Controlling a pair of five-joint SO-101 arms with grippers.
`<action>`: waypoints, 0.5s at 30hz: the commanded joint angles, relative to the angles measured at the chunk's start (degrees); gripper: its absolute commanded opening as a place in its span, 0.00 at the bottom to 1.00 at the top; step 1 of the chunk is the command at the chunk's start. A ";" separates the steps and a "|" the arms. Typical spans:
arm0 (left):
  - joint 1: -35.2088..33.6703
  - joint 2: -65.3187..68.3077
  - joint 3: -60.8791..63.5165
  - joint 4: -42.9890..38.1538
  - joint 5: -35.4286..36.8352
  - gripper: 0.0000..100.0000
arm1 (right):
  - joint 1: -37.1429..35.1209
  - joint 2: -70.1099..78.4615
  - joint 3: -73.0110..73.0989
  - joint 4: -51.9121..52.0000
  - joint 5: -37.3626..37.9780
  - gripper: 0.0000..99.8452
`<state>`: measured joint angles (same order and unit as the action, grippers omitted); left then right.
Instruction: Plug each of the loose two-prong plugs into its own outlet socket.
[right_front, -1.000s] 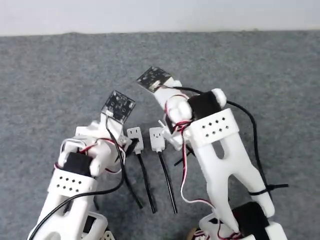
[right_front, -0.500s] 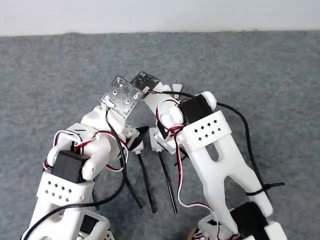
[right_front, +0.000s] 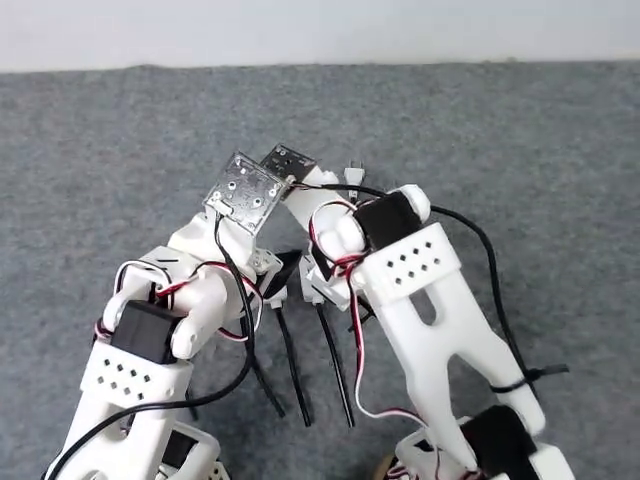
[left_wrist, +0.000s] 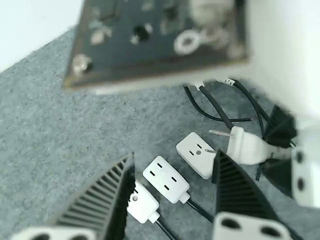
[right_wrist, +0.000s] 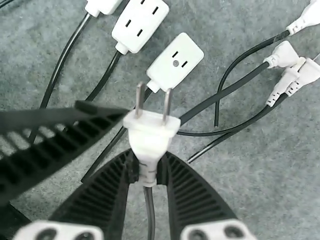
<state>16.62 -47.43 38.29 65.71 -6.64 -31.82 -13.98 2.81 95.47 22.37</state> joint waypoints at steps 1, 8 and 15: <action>0.00 -0.88 -0.48 -2.37 2.29 0.24 | -0.75 -6.81 -0.53 -0.22 0.18 0.01; 0.62 -0.88 -0.22 -2.73 5.45 0.24 | -5.93 -11.91 0.35 0.92 -2.20 0.01; 1.32 -0.88 3.56 -4.57 5.45 0.24 | -6.29 -12.53 1.14 0.92 -2.20 0.01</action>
<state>17.14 -47.43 40.22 64.22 -1.63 -36.92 -23.91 4.57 96.18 20.79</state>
